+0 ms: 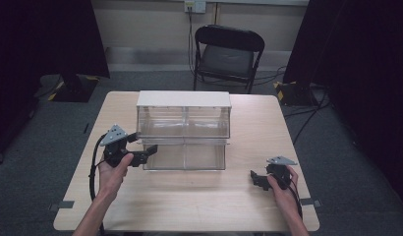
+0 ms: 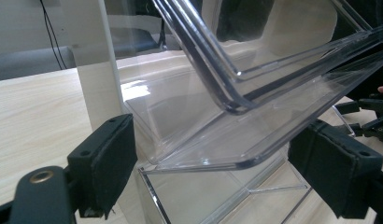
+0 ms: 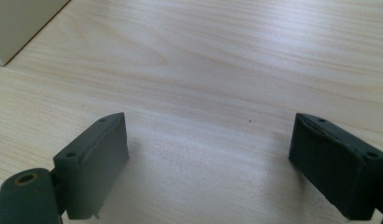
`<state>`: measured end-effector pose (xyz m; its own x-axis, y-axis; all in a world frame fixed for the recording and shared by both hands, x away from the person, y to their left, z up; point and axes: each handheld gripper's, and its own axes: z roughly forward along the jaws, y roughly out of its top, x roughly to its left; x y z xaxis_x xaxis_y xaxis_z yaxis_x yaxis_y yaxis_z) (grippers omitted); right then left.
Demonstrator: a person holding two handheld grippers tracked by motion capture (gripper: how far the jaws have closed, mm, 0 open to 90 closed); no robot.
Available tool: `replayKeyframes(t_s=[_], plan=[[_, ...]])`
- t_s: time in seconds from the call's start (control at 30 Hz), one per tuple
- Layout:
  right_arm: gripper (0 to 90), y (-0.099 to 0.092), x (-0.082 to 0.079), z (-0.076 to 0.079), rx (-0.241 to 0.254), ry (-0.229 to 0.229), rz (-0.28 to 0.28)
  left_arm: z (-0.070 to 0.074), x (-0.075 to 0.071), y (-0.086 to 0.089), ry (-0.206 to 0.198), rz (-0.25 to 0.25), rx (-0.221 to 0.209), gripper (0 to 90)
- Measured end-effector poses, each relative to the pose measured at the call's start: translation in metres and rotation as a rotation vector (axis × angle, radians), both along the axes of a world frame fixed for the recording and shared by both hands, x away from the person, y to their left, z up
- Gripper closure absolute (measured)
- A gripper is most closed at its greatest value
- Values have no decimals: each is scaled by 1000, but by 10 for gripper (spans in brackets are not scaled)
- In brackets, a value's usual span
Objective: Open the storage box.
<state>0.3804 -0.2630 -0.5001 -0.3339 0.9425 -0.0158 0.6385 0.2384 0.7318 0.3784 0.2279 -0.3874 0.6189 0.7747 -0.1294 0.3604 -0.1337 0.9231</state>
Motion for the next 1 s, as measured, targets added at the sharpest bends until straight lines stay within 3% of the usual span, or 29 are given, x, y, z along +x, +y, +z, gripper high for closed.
replayKeyframes(t_s=[1.0], plan=[[111,0,0,0,0,0,-2,0,1,-1,3,-6,-17,151]])
